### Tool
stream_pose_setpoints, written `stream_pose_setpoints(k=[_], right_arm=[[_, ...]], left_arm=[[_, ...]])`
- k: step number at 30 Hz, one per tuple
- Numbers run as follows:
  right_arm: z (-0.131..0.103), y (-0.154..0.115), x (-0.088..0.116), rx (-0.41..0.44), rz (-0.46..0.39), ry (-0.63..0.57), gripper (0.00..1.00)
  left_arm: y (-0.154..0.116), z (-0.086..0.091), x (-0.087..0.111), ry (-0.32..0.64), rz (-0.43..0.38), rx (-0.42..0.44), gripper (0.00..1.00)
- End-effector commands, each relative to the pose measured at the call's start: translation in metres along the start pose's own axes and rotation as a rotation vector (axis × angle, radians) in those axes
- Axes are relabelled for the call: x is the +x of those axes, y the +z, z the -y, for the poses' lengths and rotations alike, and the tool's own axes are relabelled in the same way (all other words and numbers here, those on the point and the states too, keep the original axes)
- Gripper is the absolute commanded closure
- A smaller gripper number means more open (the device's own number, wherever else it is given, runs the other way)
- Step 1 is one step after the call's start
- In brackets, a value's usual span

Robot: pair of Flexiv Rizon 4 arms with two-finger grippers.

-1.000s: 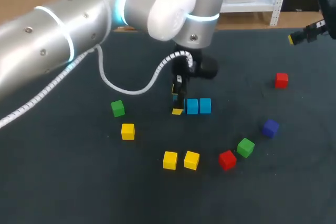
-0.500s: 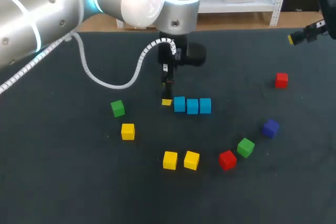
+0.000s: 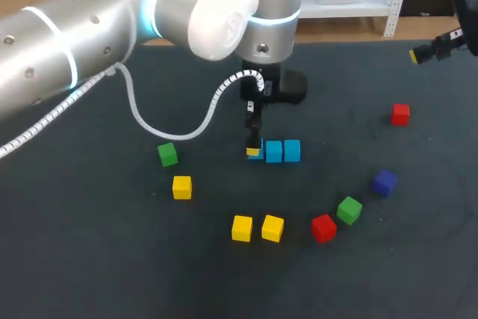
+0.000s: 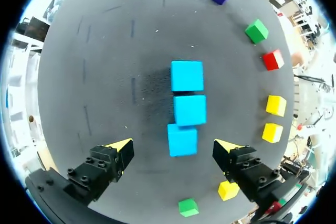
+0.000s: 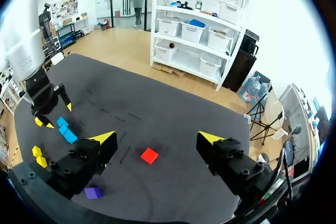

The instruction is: Place the blue cubes, place green cubes on the blue cubes, place the yellow cubes on the green cubes, then place the red cubes on the yellow cubes, and place purple cube on the red cubes.

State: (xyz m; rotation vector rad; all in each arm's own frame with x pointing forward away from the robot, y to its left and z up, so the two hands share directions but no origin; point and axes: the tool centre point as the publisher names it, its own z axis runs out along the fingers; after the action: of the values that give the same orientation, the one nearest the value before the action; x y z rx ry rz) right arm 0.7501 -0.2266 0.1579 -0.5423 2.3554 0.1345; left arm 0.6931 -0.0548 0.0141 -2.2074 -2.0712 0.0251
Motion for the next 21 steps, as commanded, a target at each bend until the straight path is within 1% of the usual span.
stream_pose_setpoints(k=[1, 7, 11, 13, 14, 16, 19, 21], right_arm=[[-0.0017, 0.001, 0.0017, 0.01, 0.008, 0.001, 0.0], [-0.0017, 0.001, 0.0017, 0.01, 0.008, 0.001, 0.0], [-0.0017, 0.001, 0.0017, 0.01, 0.008, 0.001, 0.0], [-0.0017, 0.001, 0.0017, 0.01, 0.008, 0.001, 0.0], [-0.0017, 0.001, 0.0017, 0.01, 0.008, 0.001, 0.0], [-0.0017, 0.001, 0.0017, 0.01, 0.008, 0.001, 0.0], [-0.0017, 0.001, 0.0017, 0.01, 0.008, 0.001, 0.0], [-0.0017, 0.001, 0.0017, 0.01, 0.008, 0.001, 0.0]], left_arm=[[0.0066, -0.0055, 0.0015, -0.009, 0.004, -0.003, 0.0], [0.0138, -0.0058, 0.0032, -0.017, 0.005, -0.017, 0.01], [0.0166, -0.0045, 0.0035, -0.022, 0.008, -0.022, 0.21], [0.0162, -0.0025, 0.0035, -0.022, 0.009, -0.025, 0.43], [0.016, -0.0015, 0.0032, -0.021, 0.009, -0.027, 0.5], [0.0159, 0.0002, 0.0028, -0.018, 0.009, -0.03, 0.55], [0.0159, 0.0028, 0.0025, -0.015, 0.009, -0.032, 0.57], [0.0163, 0.0036, 0.0027, -0.013, 0.008, -0.032, 0.62]])
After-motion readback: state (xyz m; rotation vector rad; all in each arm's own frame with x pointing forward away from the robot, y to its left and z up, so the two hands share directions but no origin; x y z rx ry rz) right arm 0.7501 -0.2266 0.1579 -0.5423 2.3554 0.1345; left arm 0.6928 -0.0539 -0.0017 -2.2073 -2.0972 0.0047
